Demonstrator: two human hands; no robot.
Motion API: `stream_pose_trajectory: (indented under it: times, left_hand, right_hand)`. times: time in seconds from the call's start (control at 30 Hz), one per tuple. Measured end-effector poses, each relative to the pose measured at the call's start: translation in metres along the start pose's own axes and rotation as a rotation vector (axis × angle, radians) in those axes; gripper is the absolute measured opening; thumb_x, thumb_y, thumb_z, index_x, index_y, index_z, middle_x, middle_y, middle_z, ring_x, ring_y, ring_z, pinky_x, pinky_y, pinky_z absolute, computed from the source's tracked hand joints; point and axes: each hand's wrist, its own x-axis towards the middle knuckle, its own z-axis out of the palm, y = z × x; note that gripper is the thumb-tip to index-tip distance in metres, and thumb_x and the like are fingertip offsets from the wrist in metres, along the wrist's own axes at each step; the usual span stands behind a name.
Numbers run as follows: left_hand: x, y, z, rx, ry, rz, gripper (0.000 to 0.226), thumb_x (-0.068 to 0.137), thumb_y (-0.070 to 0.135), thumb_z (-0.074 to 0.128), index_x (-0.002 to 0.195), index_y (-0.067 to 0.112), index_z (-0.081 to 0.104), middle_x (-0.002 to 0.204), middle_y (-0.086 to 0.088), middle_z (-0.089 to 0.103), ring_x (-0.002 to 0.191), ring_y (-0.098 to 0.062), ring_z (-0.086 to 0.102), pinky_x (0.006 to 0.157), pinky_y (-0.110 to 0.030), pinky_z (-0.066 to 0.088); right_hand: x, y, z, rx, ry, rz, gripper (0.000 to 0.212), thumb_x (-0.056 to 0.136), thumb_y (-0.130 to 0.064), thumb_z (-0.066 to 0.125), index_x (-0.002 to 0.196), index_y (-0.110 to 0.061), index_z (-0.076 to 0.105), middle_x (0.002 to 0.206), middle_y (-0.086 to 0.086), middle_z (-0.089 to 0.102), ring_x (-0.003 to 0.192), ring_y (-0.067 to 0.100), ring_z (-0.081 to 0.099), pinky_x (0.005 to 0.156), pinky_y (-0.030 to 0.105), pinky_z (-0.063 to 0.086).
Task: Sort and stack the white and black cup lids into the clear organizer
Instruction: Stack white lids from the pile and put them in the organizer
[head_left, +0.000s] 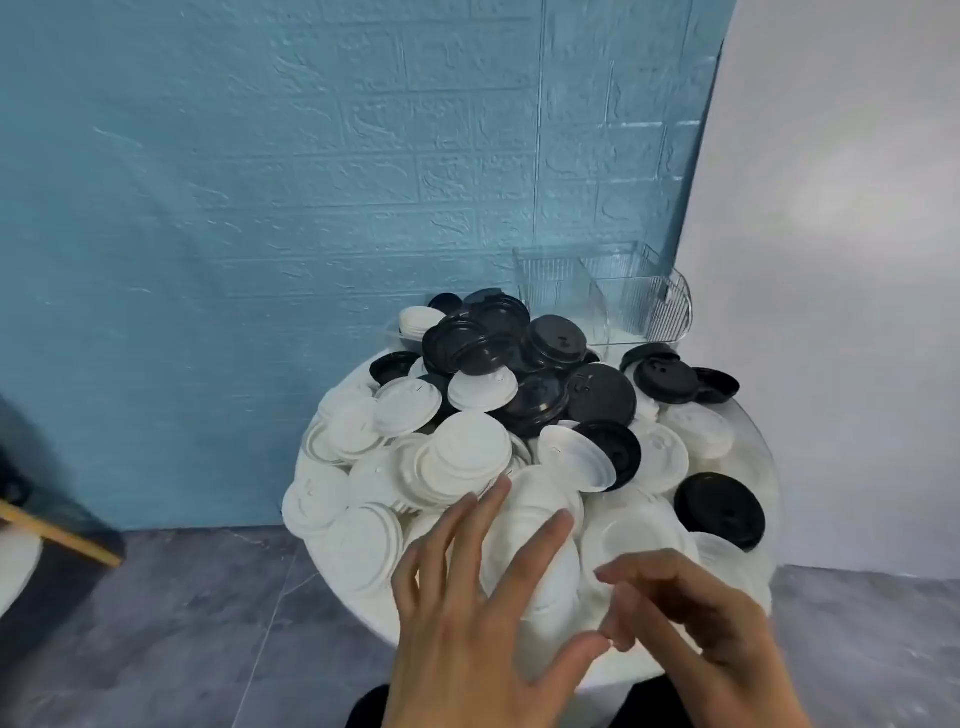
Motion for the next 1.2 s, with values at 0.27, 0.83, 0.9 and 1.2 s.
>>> stream_pose_trajectory:
  times: [0.27,0.83,0.9,1.2]
  left_hand:
    - [0.004,-0.018,0.017,0.076,-0.151,0.013,0.085,0.074,0.077,0.057,0.152,0.047,0.041,0.151,0.001,0.054,0.134,-0.019,0.045,0.106,-0.043,0.027]
    - [0.008,-0.022,-0.003,-1.009,0.464,-0.471,0.099,0.025,0.034,0.092,0.116,0.063,0.065,0.114,0.003,0.071,0.09,-0.007,0.072,0.067,-0.018,0.058]
    - [0.0,-0.027,-0.002,-1.168,0.482,-0.55,0.09,0.029,0.023,0.086,0.112,0.054,0.071,0.116,-0.006,0.07,0.087,-0.007,0.075,0.064,-0.017,0.058]
    - [-0.034,-0.039,0.028,-0.946,0.43,-0.397,0.056,0.042,0.029,0.091,0.088,0.037,0.061,0.134,0.002,0.069,0.13,-0.016,0.061,0.102,-0.02,0.049]
  right_hand:
    - [0.003,0.023,0.003,-0.004,0.044,0.05,0.024,0.087,-0.011,0.066,0.088,-0.033,0.075,0.067,0.012,0.07,0.058,0.023,0.066,0.062,0.02,0.051]
    - [0.007,0.019,0.004,-0.398,-0.017,-0.191,0.024,0.086,-0.022,0.077,0.098,-0.043,0.071,0.081,-0.017,0.069,0.069,0.0,0.061,0.06,0.012,0.047]
    - [0.008,0.018,0.01,-0.601,-0.074,-0.283,0.026,0.081,-0.05,0.07,0.106,-0.041,0.072,0.098,-0.024,0.065,0.088,-0.004,0.058,0.069,0.01,0.049]
    - [0.014,0.026,0.033,-0.977,-0.332,-0.281,0.072,0.069,-0.084,0.05,0.123,-0.04,0.068,0.126,-0.015,0.063,0.108,0.008,0.047,0.072,0.028,0.054]
